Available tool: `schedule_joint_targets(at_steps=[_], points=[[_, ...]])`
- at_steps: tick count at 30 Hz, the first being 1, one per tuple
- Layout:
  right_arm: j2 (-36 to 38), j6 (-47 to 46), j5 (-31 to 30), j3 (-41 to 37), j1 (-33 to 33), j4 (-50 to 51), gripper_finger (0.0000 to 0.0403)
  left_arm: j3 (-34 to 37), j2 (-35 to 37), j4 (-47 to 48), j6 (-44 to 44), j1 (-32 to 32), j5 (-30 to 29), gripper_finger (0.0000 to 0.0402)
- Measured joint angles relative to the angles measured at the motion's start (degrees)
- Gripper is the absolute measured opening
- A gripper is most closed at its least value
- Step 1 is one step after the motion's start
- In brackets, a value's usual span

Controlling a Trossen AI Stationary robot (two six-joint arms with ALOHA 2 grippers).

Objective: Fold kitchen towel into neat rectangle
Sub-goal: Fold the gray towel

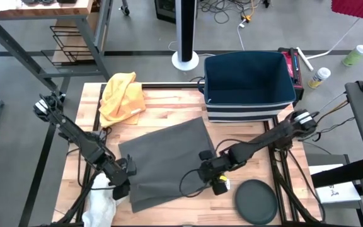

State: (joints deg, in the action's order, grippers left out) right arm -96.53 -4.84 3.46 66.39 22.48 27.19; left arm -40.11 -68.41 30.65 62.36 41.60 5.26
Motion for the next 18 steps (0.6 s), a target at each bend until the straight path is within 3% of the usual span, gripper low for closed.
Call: schedule_joint_targets(at_steps=[5, 12, 15, 18], points=[[2.6, -2.1, -1.1, -0.6, 0.0, 2.8, 0.0184, -4.8, 0.3, 5.1, -1.8, 0.0, -0.6, 0.0169], [-0.3, -6.2, -3.6, -5.9, -0.1, 2.6, 0.0174, -6.0, 0.0, 4.9, -2.0, 0.7, -3.6, 0.0218], [-1.2, -7.5, -3.5, -7.6, -0.1, 2.7, 0.0169, -4.5, -0.4, 1.7, -2.6, 1.3, -10.2, 0.0224], [-1.6, -8.3, -3.5, -9.1, -0.2, 3.6, 0.0168, -1.7, -2.2, -9.0, -7.0, 1.7, -17.7, 0.0224]])
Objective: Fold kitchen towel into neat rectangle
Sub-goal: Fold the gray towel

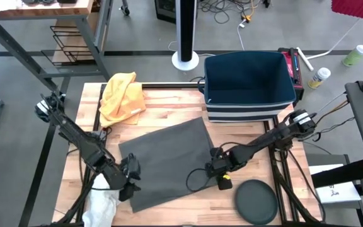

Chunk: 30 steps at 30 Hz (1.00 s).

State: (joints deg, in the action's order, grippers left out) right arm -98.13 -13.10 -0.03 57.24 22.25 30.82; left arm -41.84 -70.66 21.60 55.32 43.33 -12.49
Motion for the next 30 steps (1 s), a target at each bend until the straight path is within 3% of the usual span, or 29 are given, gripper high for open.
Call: schedule_joint_targets(at_steps=[3, 6, 14, 20, 27, 30], points=[[0.0, -0.4, -0.1, -0.7, -0.1, 2.0, 0.0171, 3.3, -3.1, -15.3, -4.7, 0.2, -5.1, 0.0219], [0.0, -0.5, -1.0, -0.8, -0.4, 7.3, 0.0172, 5.8, -7.3, -22.5, -6.5, 0.3, -6.5, 0.0213], [0.9, 0.3, -2.6, 2.5, -0.2, 8.8, 0.0163, 7.7, -15.0, -22.2, -5.3, -0.6, -10.6, 0.0209], [0.1, 1.9, -2.6, 0.9, -0.1, 3.4, 0.0169, 9.4, -19.4, -22.4, -3.2, -1.0, -11.6, 0.0216], [2.6, -3.1, -2.6, -1.0, -0.3, 18.0, 0.0163, 10.0, -21.4, -23.2, -1.2, -0.9, -12.7, 0.0211], [6.7, -3.6, -4.8, -0.8, -0.2, 15.2, 0.0159, 10.3, -20.3, -22.5, -2.4, -0.9, -12.8, 0.0206]])
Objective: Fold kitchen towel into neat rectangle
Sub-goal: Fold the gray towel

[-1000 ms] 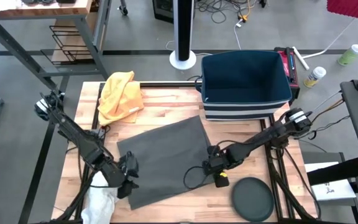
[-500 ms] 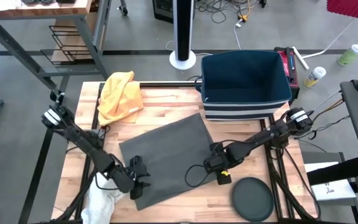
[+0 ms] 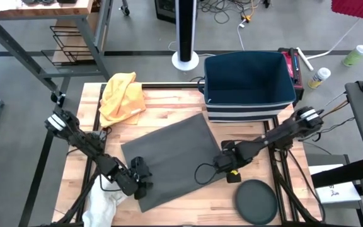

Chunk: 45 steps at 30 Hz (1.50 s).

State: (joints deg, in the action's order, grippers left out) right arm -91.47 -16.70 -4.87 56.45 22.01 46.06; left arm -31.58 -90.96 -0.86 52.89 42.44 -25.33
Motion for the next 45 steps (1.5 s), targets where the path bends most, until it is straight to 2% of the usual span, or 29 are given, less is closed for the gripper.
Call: schedule_joint_targets(at_steps=[4, 6, 9, 11, 13, 19, 22, 26, 29, 33, 36, 38, 43, 45], points=[[2.9, 3.5, -11.1, -1.8, -1.7, -7.4, 0.0158, 0.2, 1.3, 1.2, -1.4, -0.3, -0.7, 0.0204], [2.4, 6.7, -13.2, -3.5, -4.5, -10.7, 0.0158, 0.2, 1.4, 1.3, -1.4, -0.3, -0.8, 0.0204], [-0.4, 10.7, -11.6, -5.1, -8.4, -16.1, 0.0155, 0.2, 1.6, 1.6, -1.4, -0.3, -0.8, 0.0207], [-2.3, 12.8, -7.2, -5.3, -9.6, -19.2, 0.0152, 0.2, 1.6, 1.8, -1.4, -0.3, -0.8, 0.0209], [-3.6, 14.3, -4.3, -5.3, -9.8, -17.8, 0.0151, 0.2, 1.6, 2.0, -1.3, -0.3, -0.9, 0.0211], [-3.4, 12.1, -5.8, -5.1, -9.6, -8.5, 0.0157, 0.2, 1.7, 4.9, -0.7, -0.4, -2.2, 0.0209], [-1.2, 12.5, -5.8, -5.3, -8.7, -11.3, 0.0157, 0.2, 1.7, 7.3, -0.2, -0.3, -3.0, 0.0203], [-0.6, 15.2, -8.8, -7.1, -9.7, -17.9, 0.0150, 0.2, 1.7, 7.8, -0.1, -0.2, -3.2, 0.0198], [-2.6, 13.0, -5.0, -8.3, -10.9, -20.7, 0.0144, 0.0, 2.0, 8.7, 0.1, -0.2, -2.9, 0.0197], [-3.4, 4.7, 7.6, -8.3, -9.3, -22.1, 0.0138, -0.5, 4.0, 14.5, 1.8, -0.1, -1.4, 0.0202], [-2.9, 1.5, 9.8, -7.2, -5.0, -23.1, 0.0135, -1.1, 6.7, 20.1, 1.0, -0.1, -2.1, 0.0209], [-2.0, 1.3, 7.4, -6.0, -2.9, -22.4, 0.0136, -1.7, 8.9, 23.0, -0.3, -0.8, -3.6, 0.0214], [0.4, 0.7, -6.6, -4.9, -1.5, -18.1, 0.0146, -2.8, 13.0, 24.6, -2.7, -2.1, -5.3, 0.0224], [0.4, 0.3, -7.8, -5.1, -2.0, -13.5, 0.0149, -3.0, 14.0, 24.4, -2.9, -2.1, -5.4, 0.0223]])
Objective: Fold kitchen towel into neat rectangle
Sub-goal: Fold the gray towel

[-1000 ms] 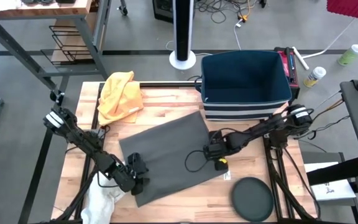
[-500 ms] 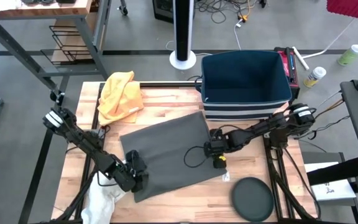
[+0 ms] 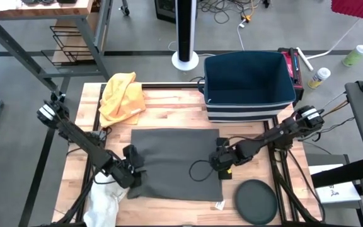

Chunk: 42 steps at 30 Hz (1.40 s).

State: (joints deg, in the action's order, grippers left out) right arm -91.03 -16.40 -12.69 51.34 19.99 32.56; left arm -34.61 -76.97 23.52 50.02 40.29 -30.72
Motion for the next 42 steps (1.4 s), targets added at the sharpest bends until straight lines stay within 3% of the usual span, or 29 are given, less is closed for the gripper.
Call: schedule_joint_targets(at_steps=[5, 12, 25, 30, 35, 42], points=[[-0.5, 0.1, -0.4, -1.7, -0.2, 1.9, 0.0153, -0.1, -1.6, -5.6, -0.5, -0.4, -1.6, 0.0217], [-3.5, 3.9, -0.2, -1.7, -1.0, -6.8, 0.0154, -1.8, -11.5, -20.9, -8.1, -3.9, 0.3, 0.0221], [-4.6, 7.4, 0.7, 3.6, -2.2, -12.2, 0.0147, -20.5, -23.8, -1.6, -19.1, -10.1, 5.9, 0.0226], [-4.7, 3.6, 0.7, 3.4, -2.3, -5.4, 0.0146, -24.5, -25.7, 1.9, -19.6, -10.4, 6.2, 0.0226], [-4.7, -0.6, -0.9, 2.9, -2.3, 7.5, 0.0146, -24.9, -25.6, 0.6, -19.6, -10.4, 6.2, 0.0223], [-5.4, 2.9, -4.2, 1.7, -4.9, 3.2, 0.0146, -24.5, -26.7, -14.4, -23.7, -12.4, 5.2, 0.0214]])
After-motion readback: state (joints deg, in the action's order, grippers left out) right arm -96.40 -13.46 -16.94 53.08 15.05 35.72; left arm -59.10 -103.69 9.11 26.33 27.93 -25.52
